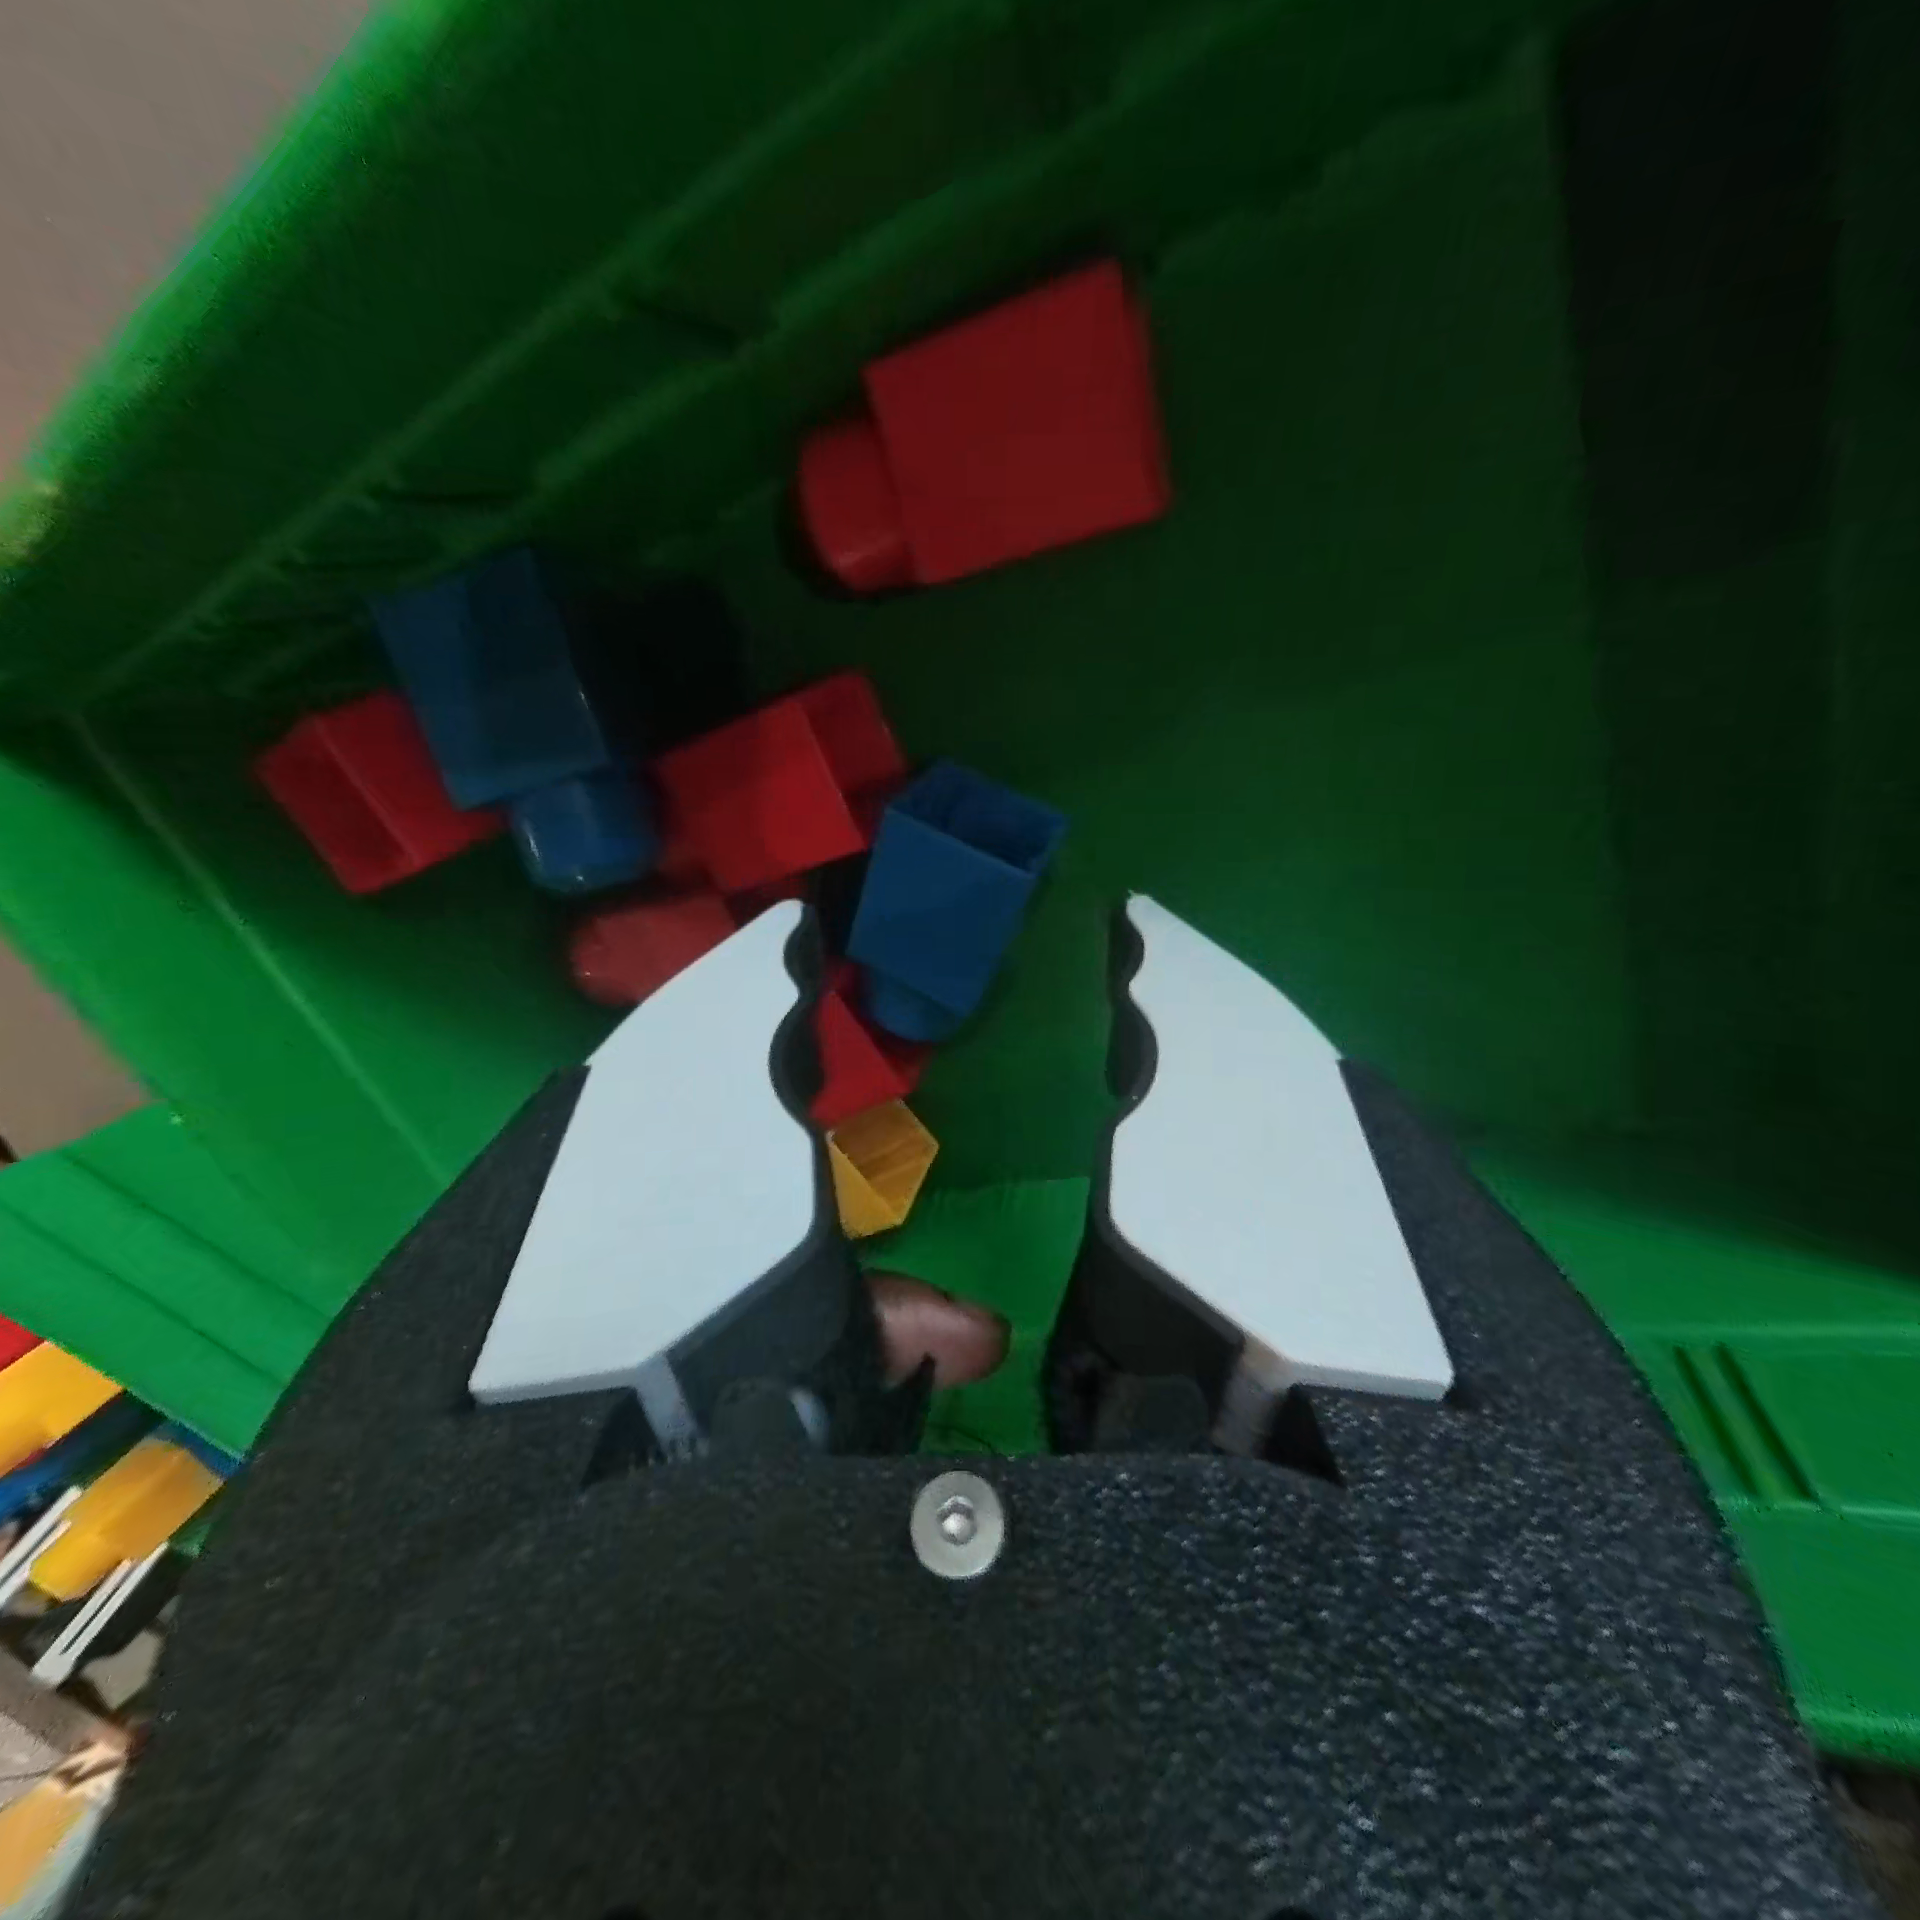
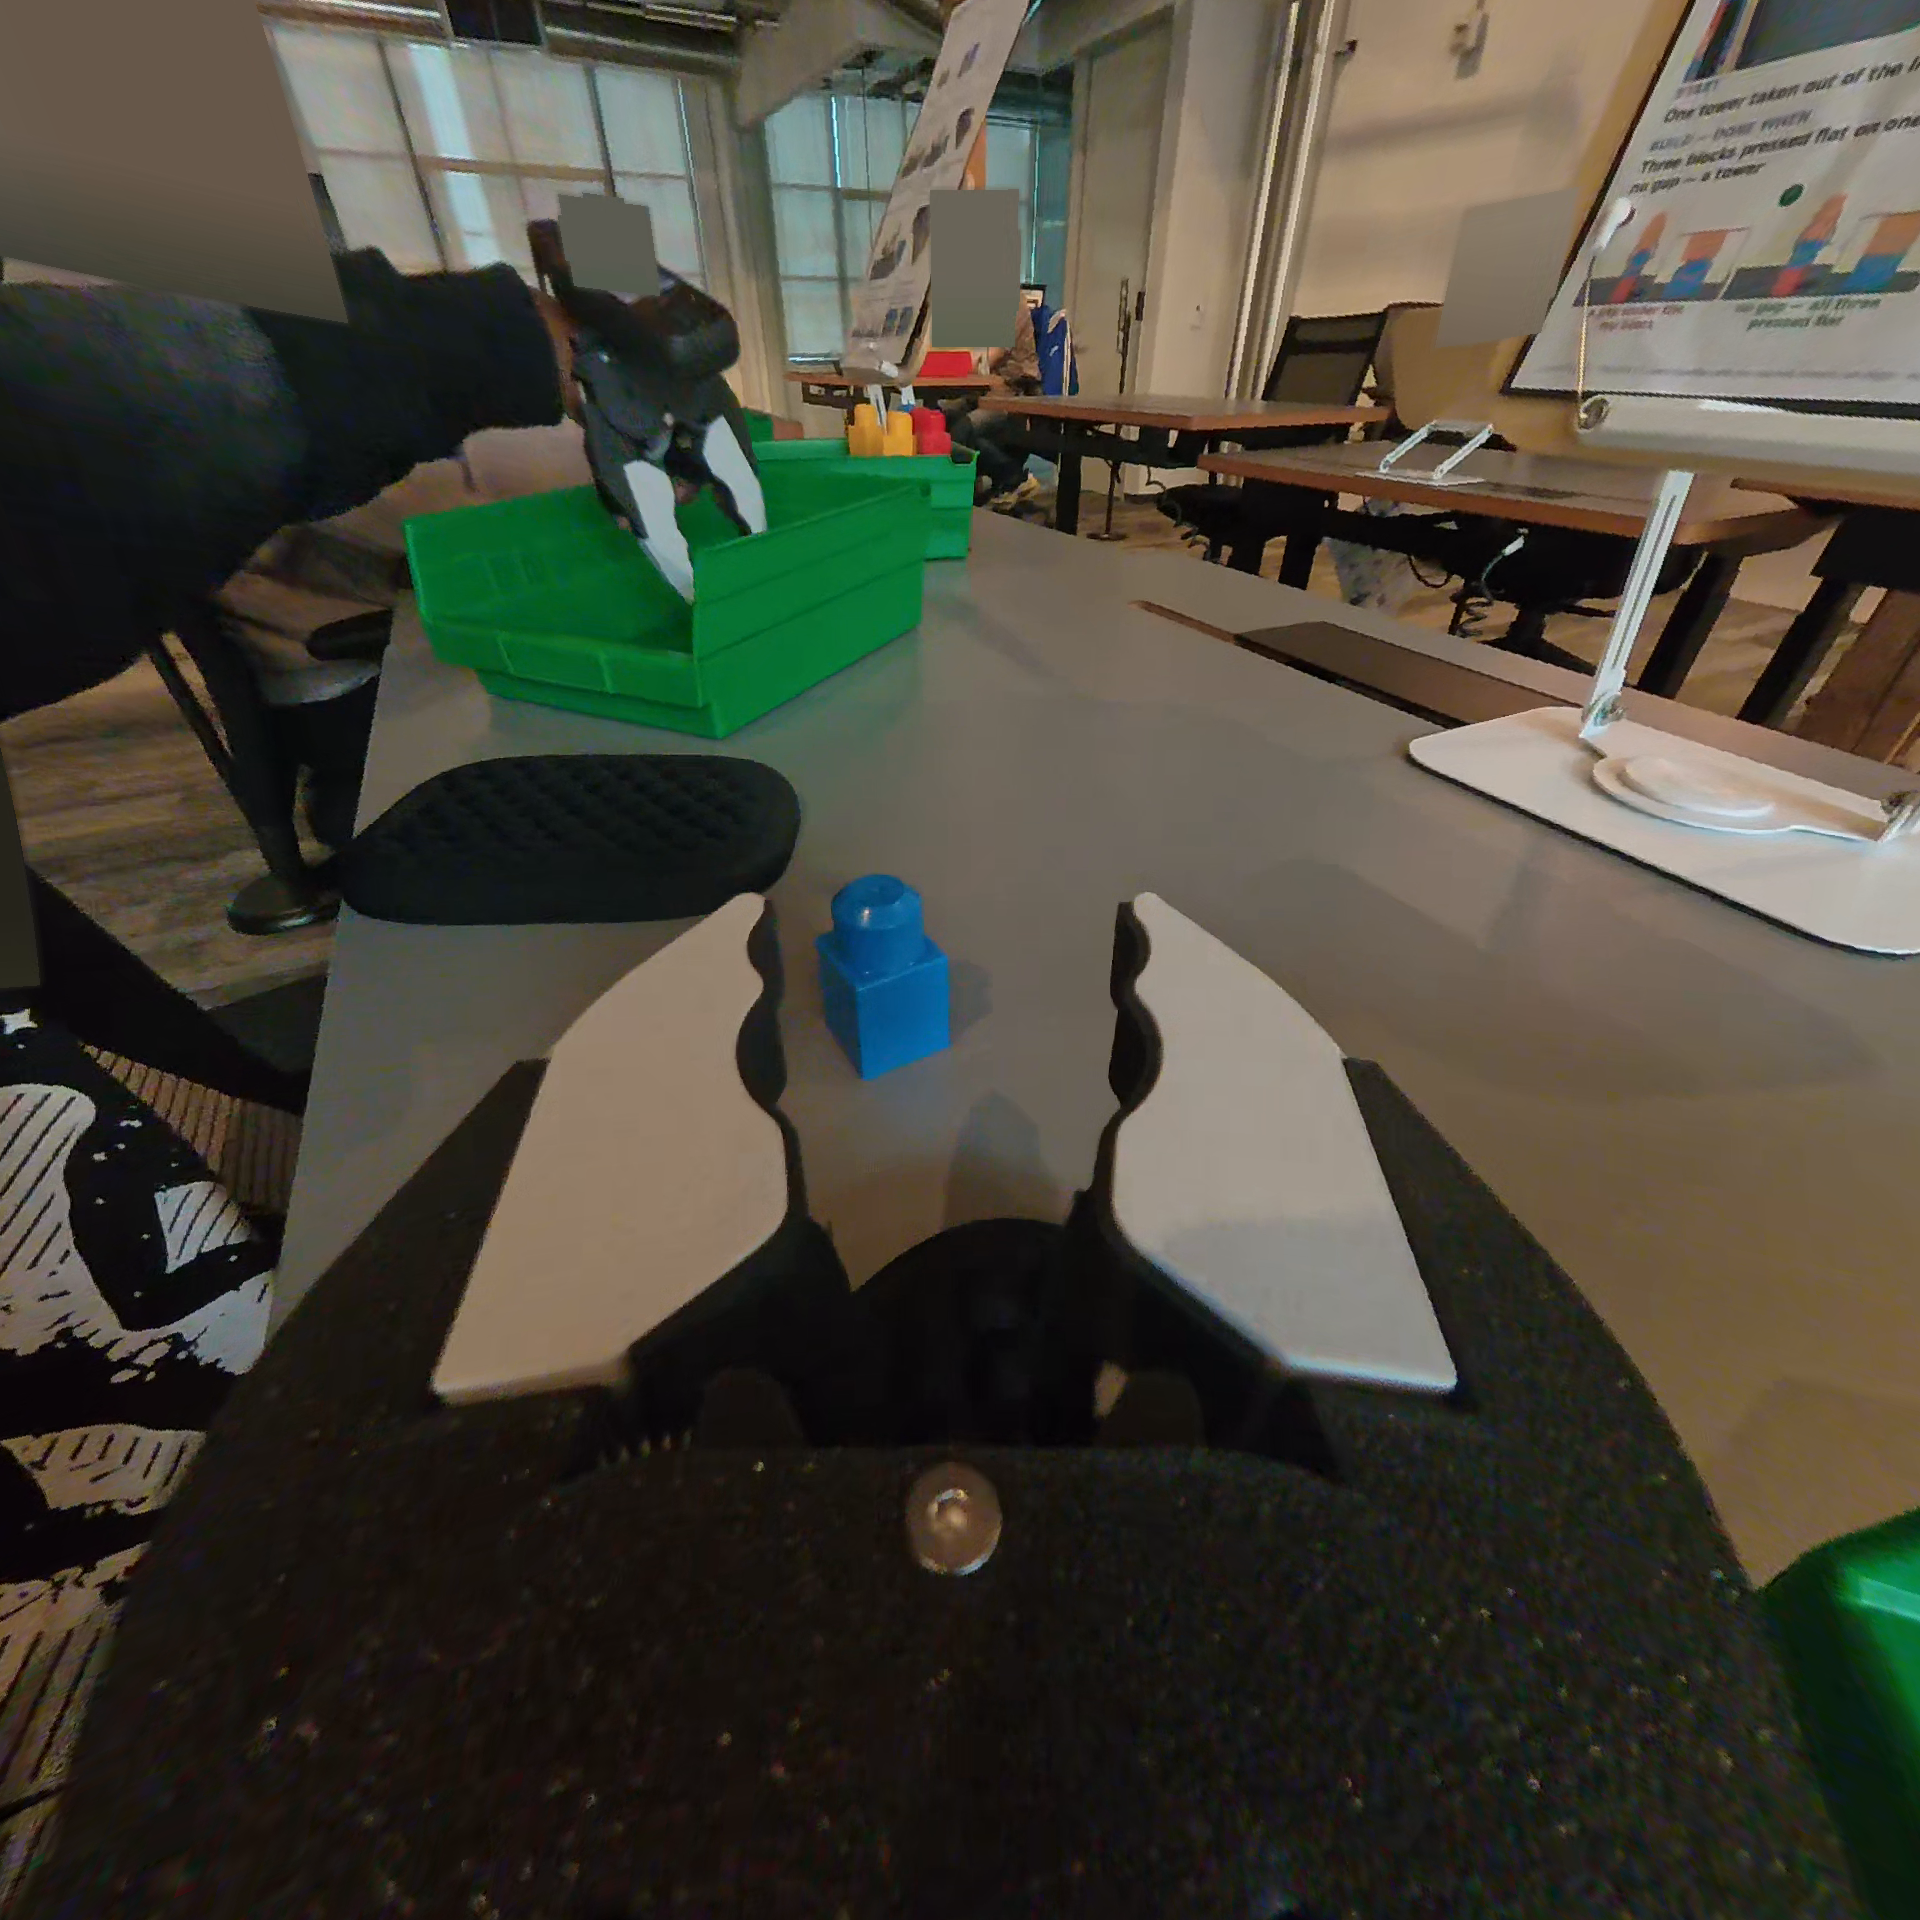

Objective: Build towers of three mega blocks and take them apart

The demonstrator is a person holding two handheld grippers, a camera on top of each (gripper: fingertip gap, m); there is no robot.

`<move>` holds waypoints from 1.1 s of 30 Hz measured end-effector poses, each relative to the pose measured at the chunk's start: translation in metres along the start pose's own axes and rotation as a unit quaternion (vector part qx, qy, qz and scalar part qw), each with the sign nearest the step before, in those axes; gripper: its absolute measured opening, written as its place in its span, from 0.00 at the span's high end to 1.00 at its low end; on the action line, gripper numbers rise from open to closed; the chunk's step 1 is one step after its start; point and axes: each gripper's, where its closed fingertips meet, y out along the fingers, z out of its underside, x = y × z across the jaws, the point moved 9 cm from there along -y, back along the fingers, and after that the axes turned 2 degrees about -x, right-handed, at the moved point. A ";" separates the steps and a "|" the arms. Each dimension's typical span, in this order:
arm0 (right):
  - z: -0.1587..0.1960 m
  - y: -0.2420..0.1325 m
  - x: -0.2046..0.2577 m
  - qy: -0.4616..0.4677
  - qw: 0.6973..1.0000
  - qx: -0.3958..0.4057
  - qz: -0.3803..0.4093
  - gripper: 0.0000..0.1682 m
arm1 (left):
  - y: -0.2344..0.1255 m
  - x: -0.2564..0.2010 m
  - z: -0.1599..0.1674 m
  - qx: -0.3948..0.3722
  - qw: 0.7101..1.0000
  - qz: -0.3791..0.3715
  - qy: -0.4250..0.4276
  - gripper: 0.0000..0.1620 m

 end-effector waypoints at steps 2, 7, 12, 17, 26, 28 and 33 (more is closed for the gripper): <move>-0.001 -0.002 0.001 -0.004 1.000 -0.008 0.002 0.64 | 0.006 0.004 0.004 0.018 1.000 0.007 0.003 0.68; -0.002 -0.005 0.000 0.000 1.000 -0.026 0.007 0.66 | 0.013 0.009 0.005 0.018 1.000 0.015 -0.002 0.70; -0.001 -0.005 -0.002 0.009 1.000 -0.024 0.007 0.66 | 0.027 0.007 0.006 0.030 0.999 0.028 0.002 0.69; -0.001 -0.004 -0.003 0.013 1.000 -0.019 0.005 0.66 | 0.036 0.003 0.011 0.050 0.998 0.033 0.003 0.75; -0.001 -0.003 -0.003 0.013 1.000 -0.016 0.004 0.66 | -0.005 0.000 0.009 0.000 0.997 -0.040 -0.061 0.76; 0.000 -0.003 -0.002 0.011 1.000 -0.013 0.004 0.66 | -0.019 -0.005 0.002 -0.041 0.993 -0.074 -0.083 0.76; 0.001 0.000 0.000 0.002 1.000 0.001 0.006 0.67 | -0.048 -0.031 -0.032 -0.210 0.964 -0.117 -0.114 0.76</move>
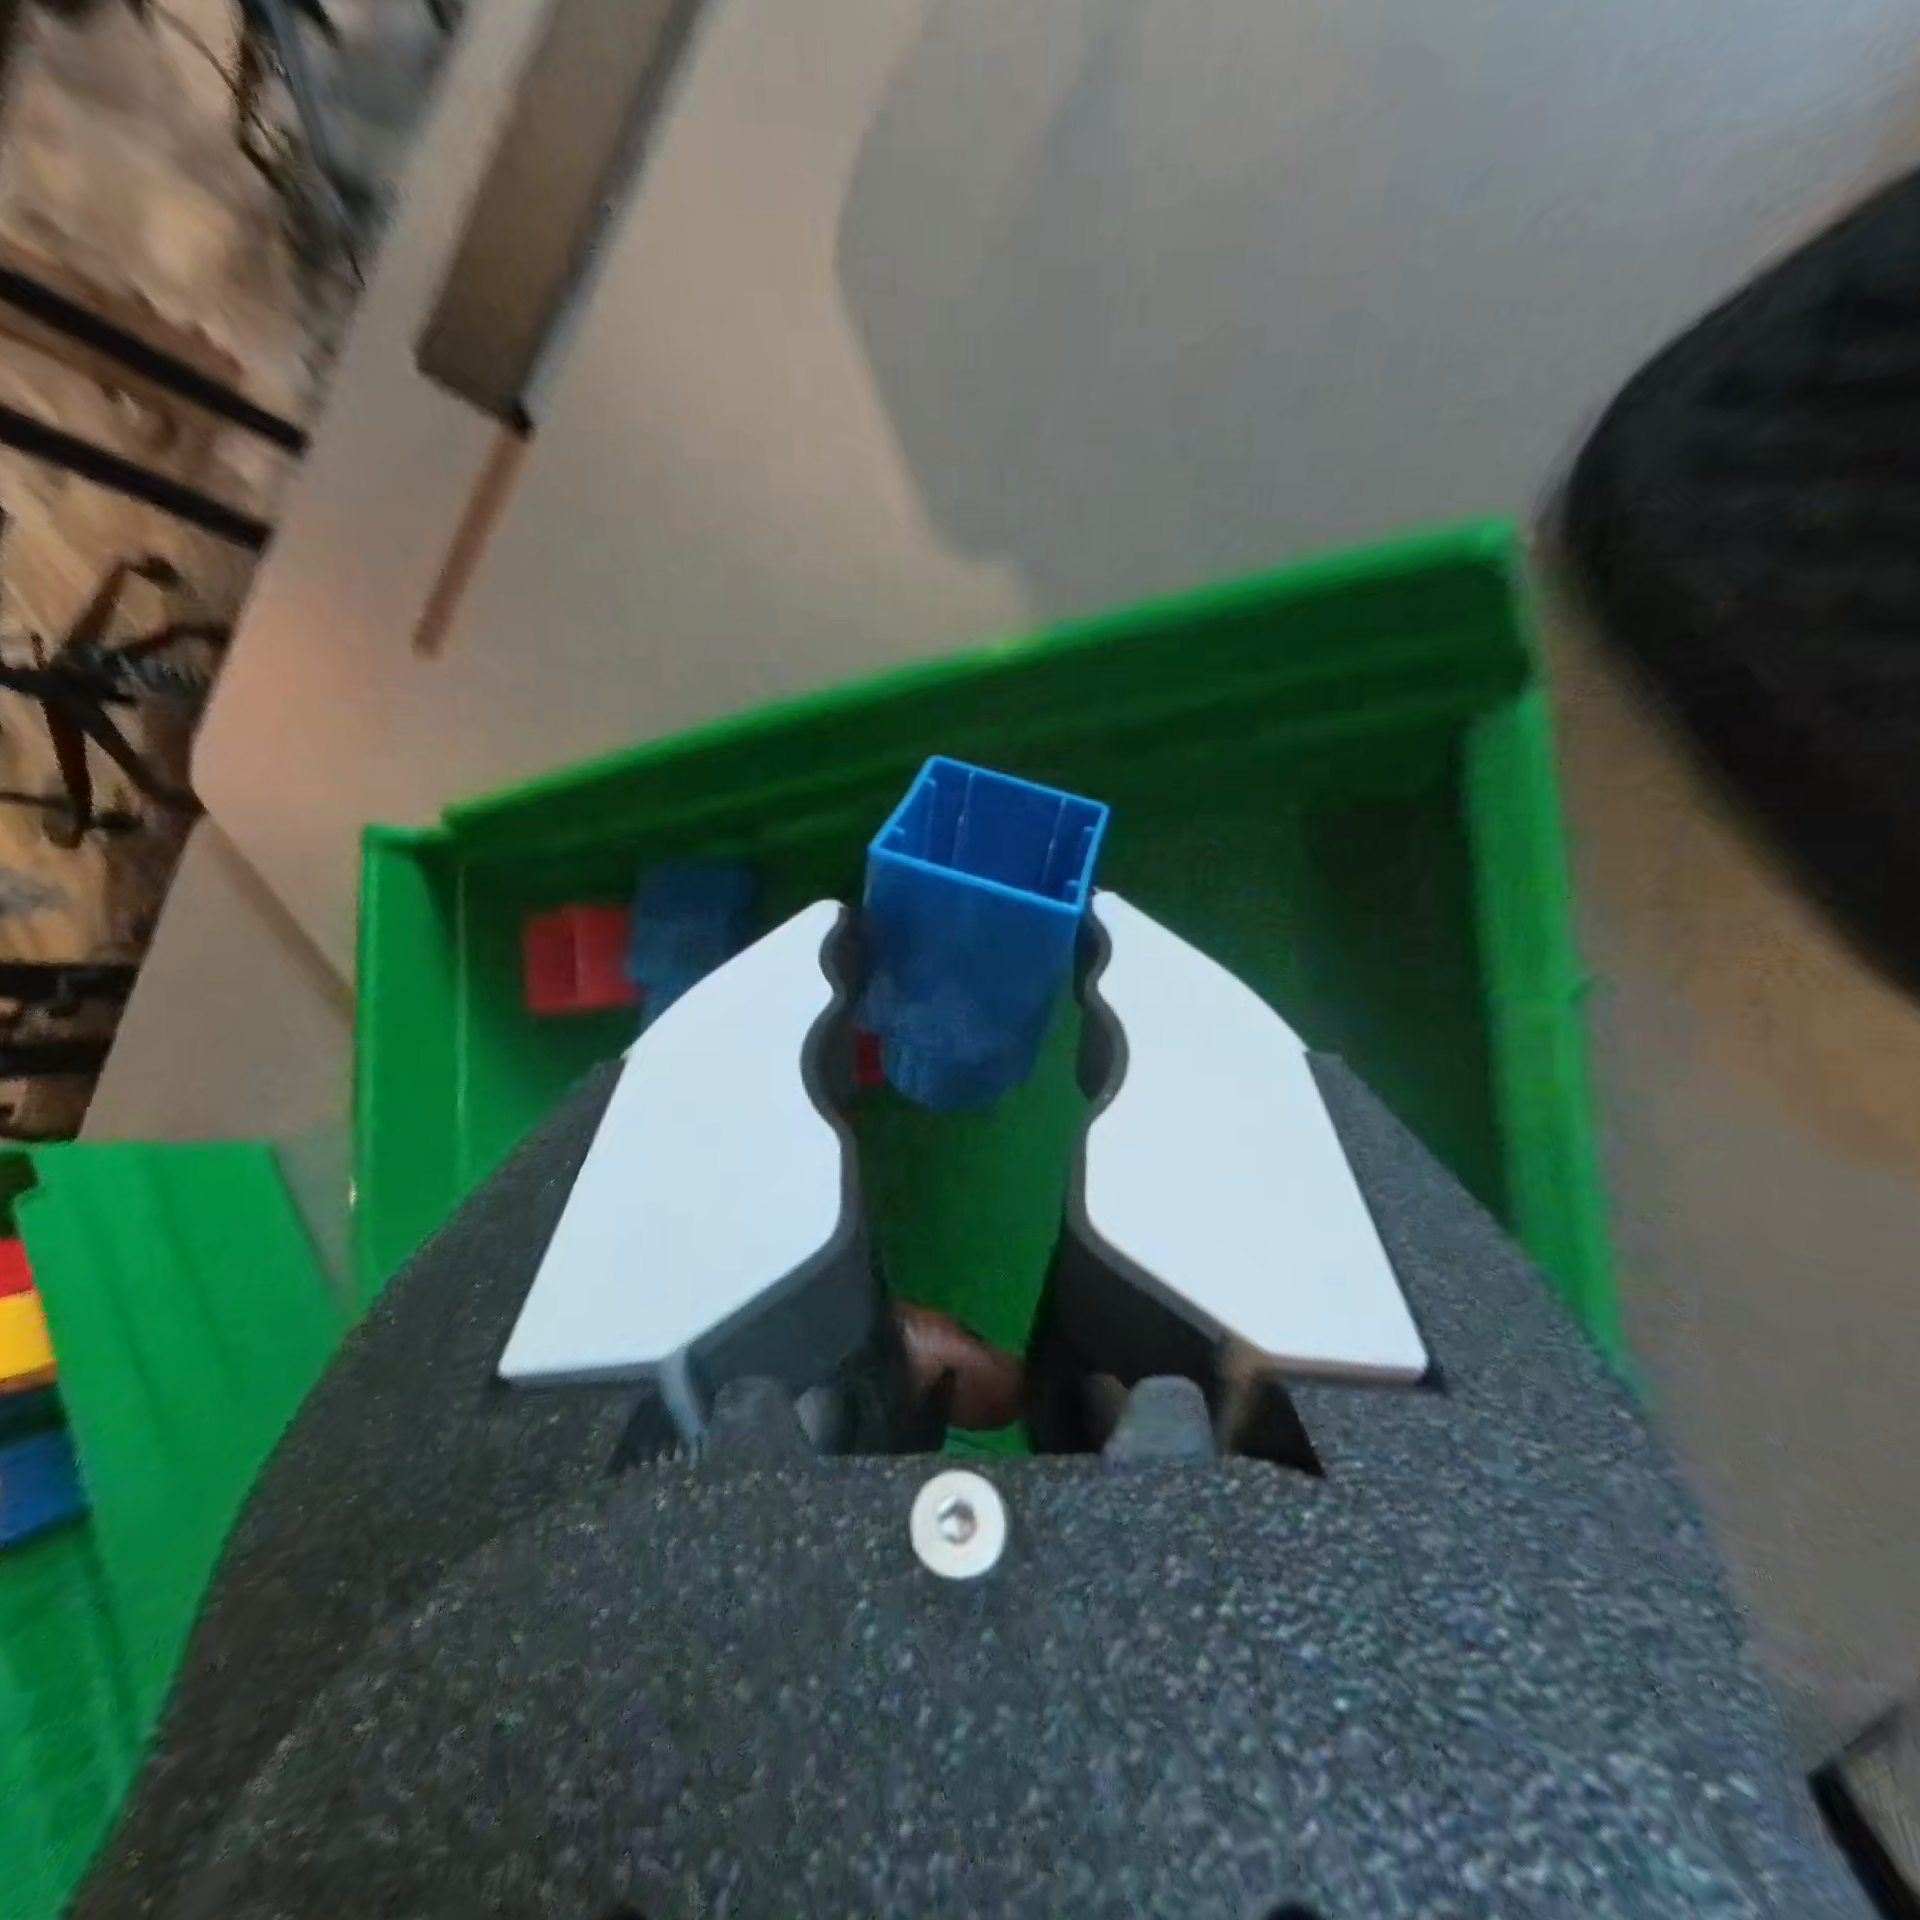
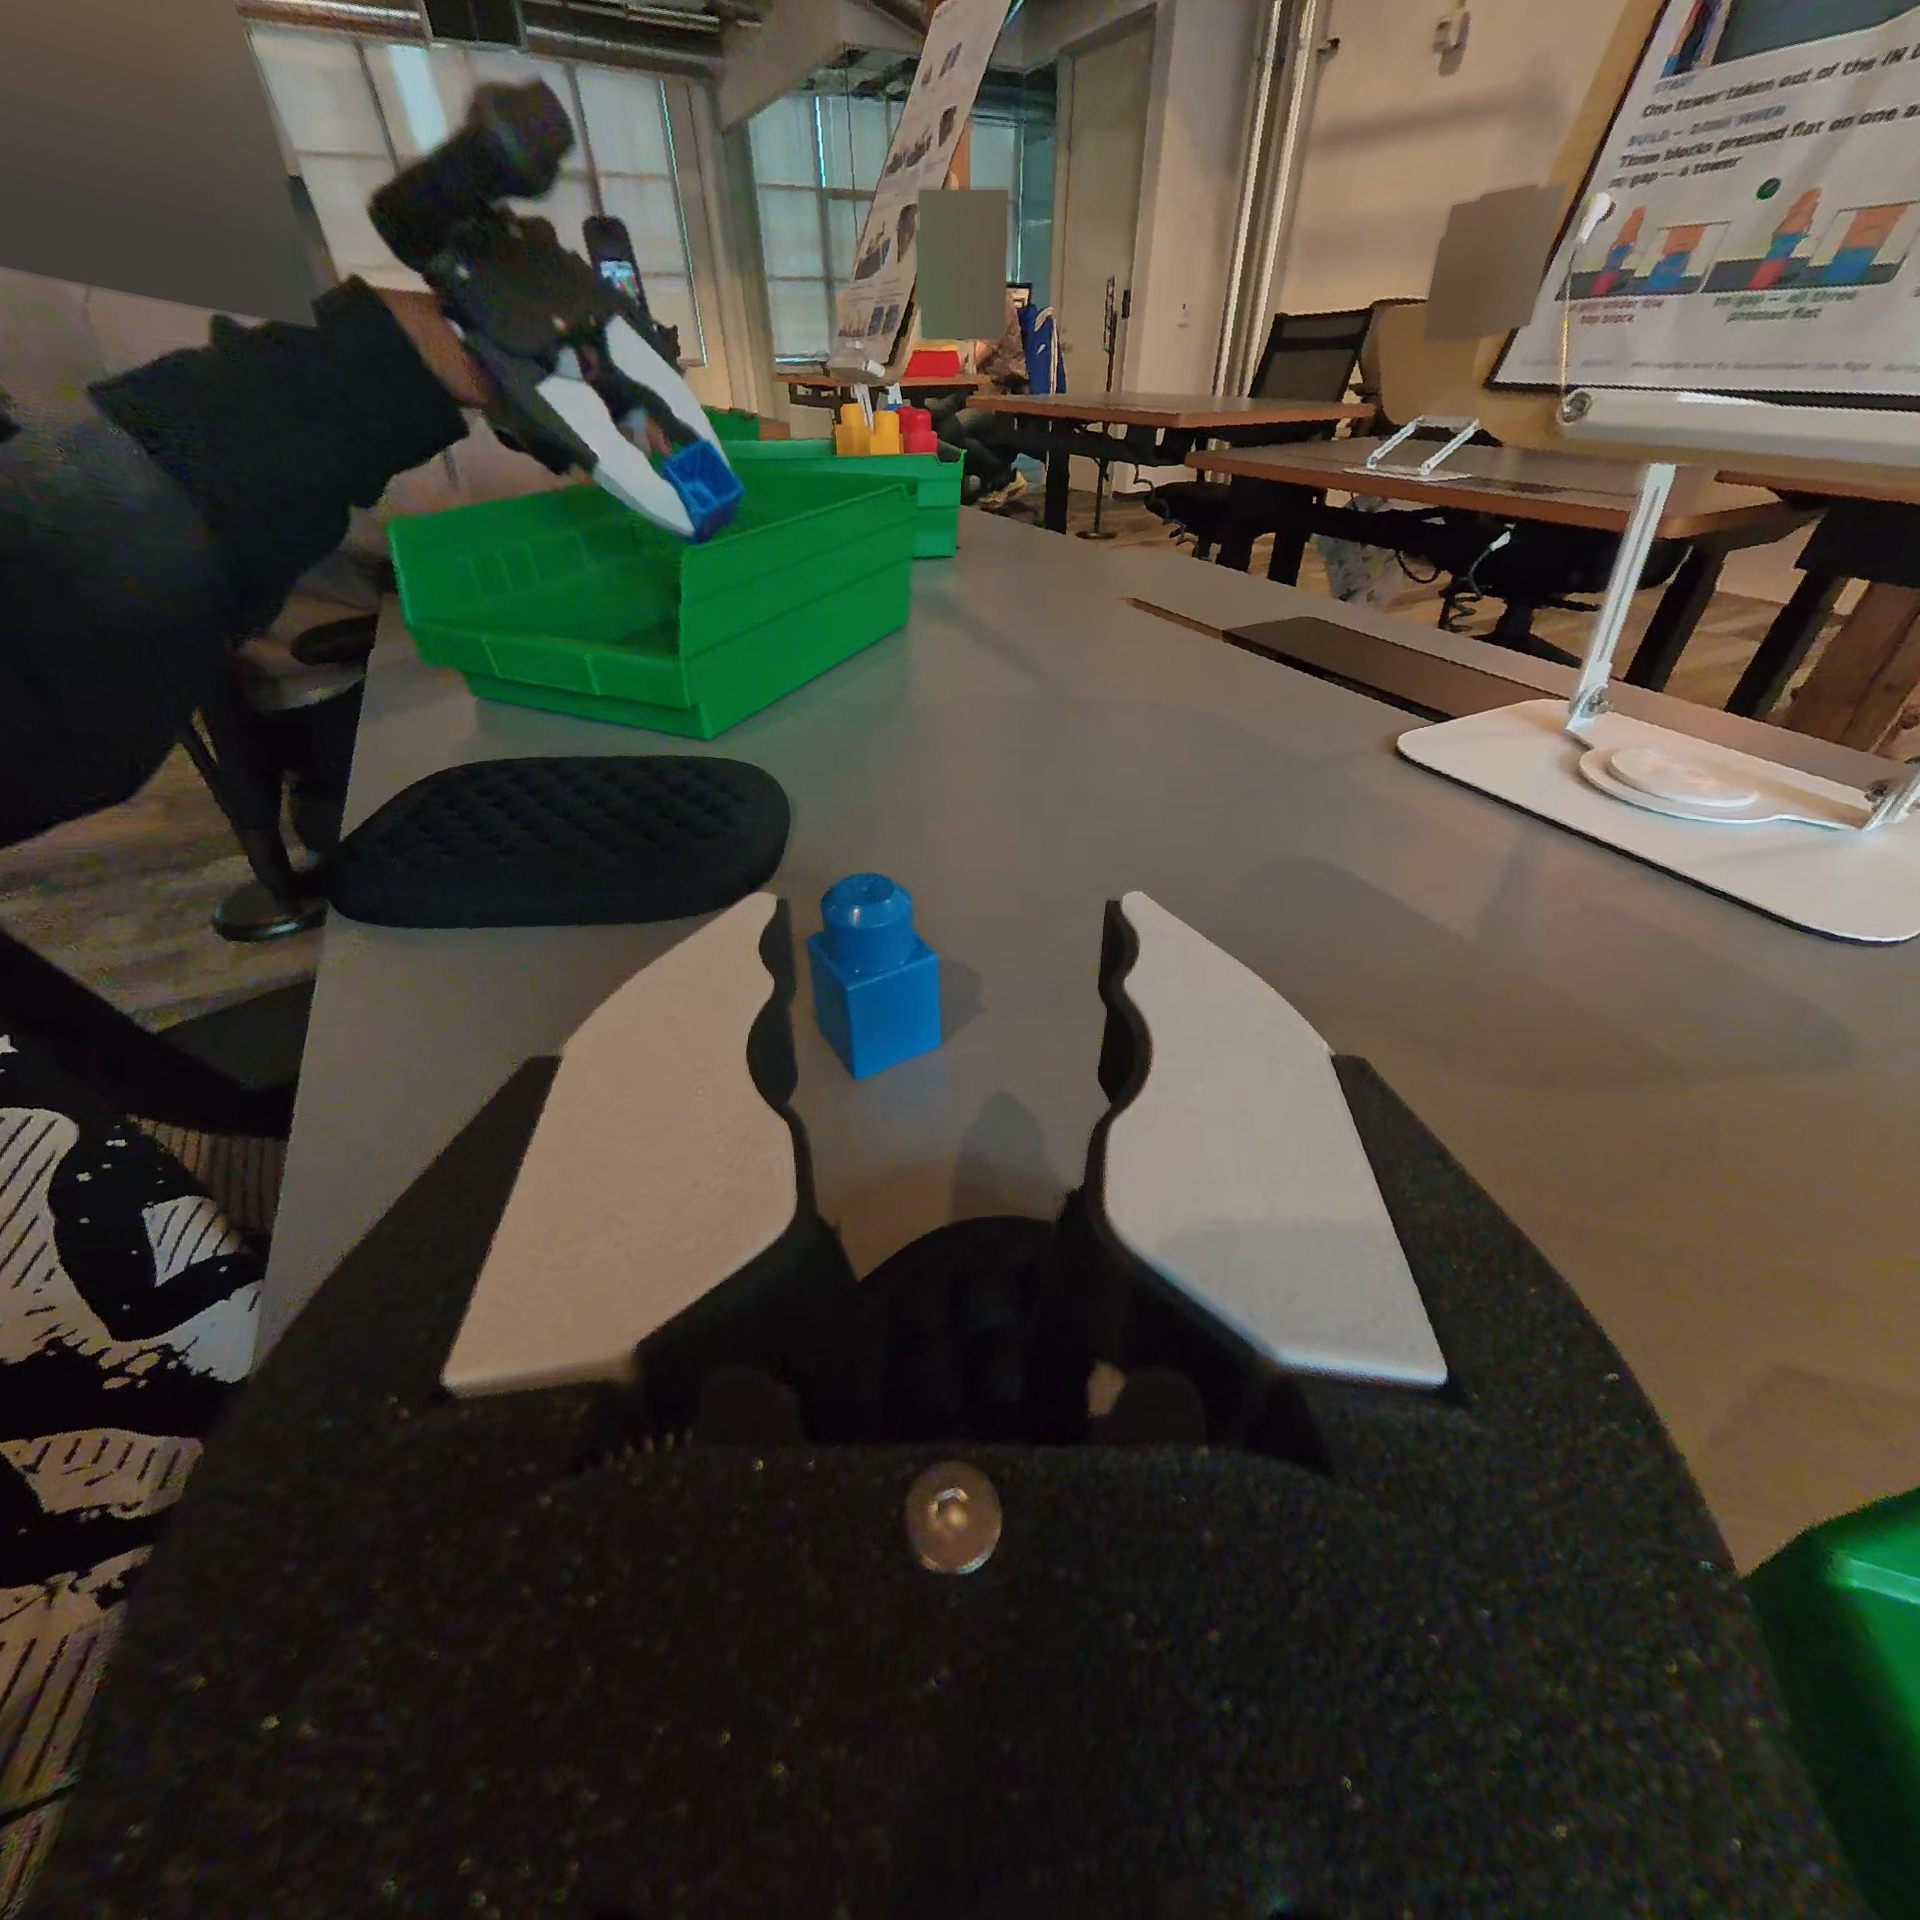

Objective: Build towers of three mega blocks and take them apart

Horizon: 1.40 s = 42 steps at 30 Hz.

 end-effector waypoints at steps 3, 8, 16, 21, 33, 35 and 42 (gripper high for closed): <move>0.001 0.002 0.001 -0.007 1.000 0.013 -0.001 0.67 | -0.008 -0.023 -0.023 -0.095 0.995 -0.024 -0.027 0.76; 0.003 0.006 0.004 -0.016 0.999 0.032 -0.004 0.67 | -0.017 -0.060 -0.060 -0.242 0.964 -0.047 -0.094 0.76; 0.004 0.009 0.005 -0.022 0.998 0.050 -0.006 0.67 | -0.014 -0.104 -0.106 -0.455 0.871 0.011 -0.187 0.76; 0.002 0.013 0.005 -0.024 0.997 0.070 -0.009 0.66 | -0.002 -0.122 -0.129 -0.514 0.828 0.079 -0.211 0.76; -0.058 0.068 0.050 -0.022 0.992 0.005 -0.124 0.65 | 0.024 -0.168 -0.187 -0.598 0.727 0.234 -0.242 0.76; -0.064 0.075 0.055 -0.001 0.990 -0.034 -0.139 0.67 | 0.026 -0.173 -0.192 -0.607 0.705 0.266 -0.254 0.77; -0.062 0.089 0.059 0.002 0.984 -0.082 -0.158 0.73 | 0.035 -0.184 -0.201 -0.612 0.671 0.317 -0.274 0.77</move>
